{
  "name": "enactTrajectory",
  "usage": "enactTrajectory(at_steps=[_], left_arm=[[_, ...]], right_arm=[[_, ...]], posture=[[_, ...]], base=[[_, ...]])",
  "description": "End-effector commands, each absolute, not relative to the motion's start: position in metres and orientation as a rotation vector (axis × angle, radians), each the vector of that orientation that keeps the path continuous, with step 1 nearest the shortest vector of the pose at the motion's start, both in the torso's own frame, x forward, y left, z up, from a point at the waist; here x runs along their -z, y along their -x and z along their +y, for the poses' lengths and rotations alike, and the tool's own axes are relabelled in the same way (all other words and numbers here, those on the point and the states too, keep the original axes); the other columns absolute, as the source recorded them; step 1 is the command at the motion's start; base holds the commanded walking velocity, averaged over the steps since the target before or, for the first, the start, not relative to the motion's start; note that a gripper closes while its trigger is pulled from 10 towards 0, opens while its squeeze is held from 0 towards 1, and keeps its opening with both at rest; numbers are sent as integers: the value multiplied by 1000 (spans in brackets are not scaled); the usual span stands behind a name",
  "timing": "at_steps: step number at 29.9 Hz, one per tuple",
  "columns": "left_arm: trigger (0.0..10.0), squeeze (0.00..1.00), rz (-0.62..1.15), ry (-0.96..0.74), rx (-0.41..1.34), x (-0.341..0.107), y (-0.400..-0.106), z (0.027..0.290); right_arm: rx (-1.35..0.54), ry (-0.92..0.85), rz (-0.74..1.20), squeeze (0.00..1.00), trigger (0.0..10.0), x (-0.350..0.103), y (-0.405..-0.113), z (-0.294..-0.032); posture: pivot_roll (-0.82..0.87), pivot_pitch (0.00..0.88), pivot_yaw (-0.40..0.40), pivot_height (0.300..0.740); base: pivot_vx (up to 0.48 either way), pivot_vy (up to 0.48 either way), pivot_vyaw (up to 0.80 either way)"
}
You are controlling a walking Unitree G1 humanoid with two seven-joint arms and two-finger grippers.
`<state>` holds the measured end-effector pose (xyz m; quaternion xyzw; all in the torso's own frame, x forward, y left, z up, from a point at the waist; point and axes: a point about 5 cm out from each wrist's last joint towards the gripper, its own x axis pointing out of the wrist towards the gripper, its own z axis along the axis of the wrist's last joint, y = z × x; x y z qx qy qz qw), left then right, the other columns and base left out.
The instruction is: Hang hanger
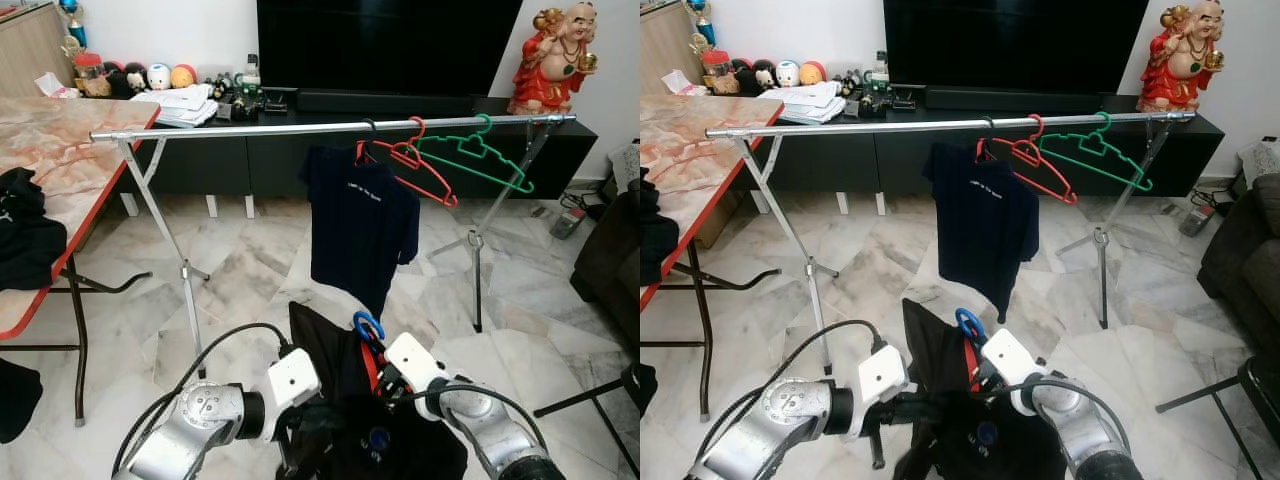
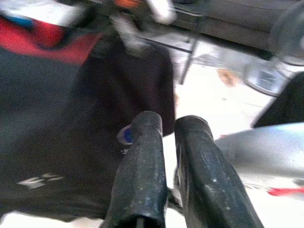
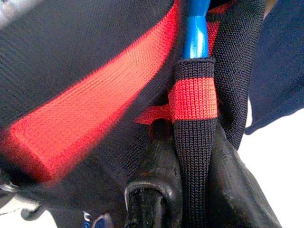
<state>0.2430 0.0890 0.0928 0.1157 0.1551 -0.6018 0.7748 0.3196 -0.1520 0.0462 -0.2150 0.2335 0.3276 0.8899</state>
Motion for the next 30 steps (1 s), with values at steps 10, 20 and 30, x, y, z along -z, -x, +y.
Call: enactTrajectory(at_steps=[10, 20, 30], left_arm=[[10000, 1000, 341, -256, 1297, -102, -239, 91], [10000, 1000, 318, -326, 1198, -113, -256, 114], [10000, 1000, 386, -369, 1248, -104, -254, 120]], right_arm=[[-807, 401, 372, 0, 0, -60, -324, -148], [-1135, 589, 547, 0, 0, -40, -293, -176], [-1233, 617, 564, 0, 0, -38, -286, -179]], posture=[[67, 61, -39, 740], [67, 62, -42, 740], [64, 65, -39, 740]], base=[[0, 0, 0], [0, 0, 0], [0, 0, 0]])
